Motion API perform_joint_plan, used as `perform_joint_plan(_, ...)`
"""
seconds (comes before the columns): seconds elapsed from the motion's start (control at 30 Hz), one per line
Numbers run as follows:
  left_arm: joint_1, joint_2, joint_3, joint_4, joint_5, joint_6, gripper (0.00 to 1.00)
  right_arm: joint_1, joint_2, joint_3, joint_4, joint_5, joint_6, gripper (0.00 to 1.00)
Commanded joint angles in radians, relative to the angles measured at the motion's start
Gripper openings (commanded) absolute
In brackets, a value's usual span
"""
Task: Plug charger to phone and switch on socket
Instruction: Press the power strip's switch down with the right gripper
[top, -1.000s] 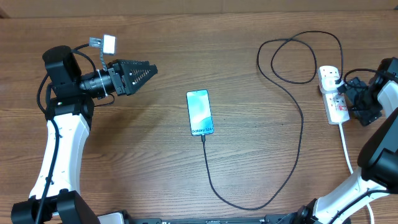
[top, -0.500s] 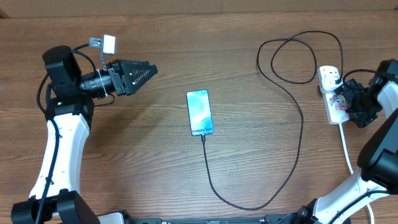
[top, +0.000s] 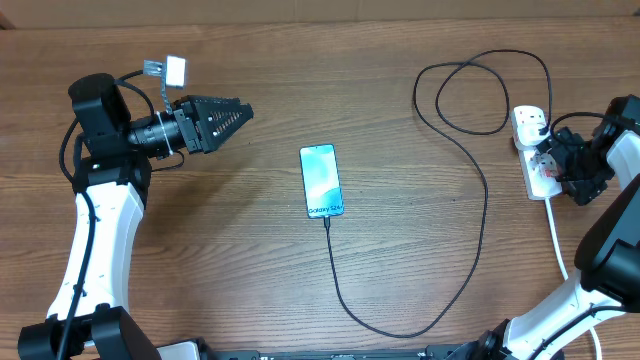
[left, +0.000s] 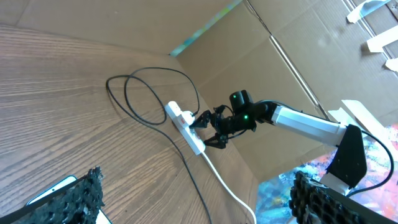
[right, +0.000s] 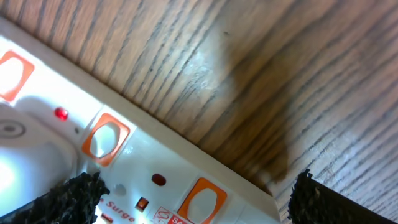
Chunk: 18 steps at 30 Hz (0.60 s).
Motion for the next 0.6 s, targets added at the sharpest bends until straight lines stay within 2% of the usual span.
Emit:
perform_joint_plan(0.0, 0.003, -0.013, 0.006, 0.001, -0.002, 0.000, 1.00, 0.029, 0.034, -0.041, -0.017, 0.023, -0.135, 1.00)
perform_joint_plan(0.2, 0.003, -0.013, 0.006, 0.001, -0.002, 0.000, 1.00, 0.026, 0.034, -0.041, -0.013, 0.095, -0.166, 1.00)
perform_joint_plan(0.57, 0.003, -0.013, 0.006, 0.001, -0.002, 0.000, 1.00, 0.026, 0.034, -0.041, -0.013, 0.094, -0.166, 1.00)
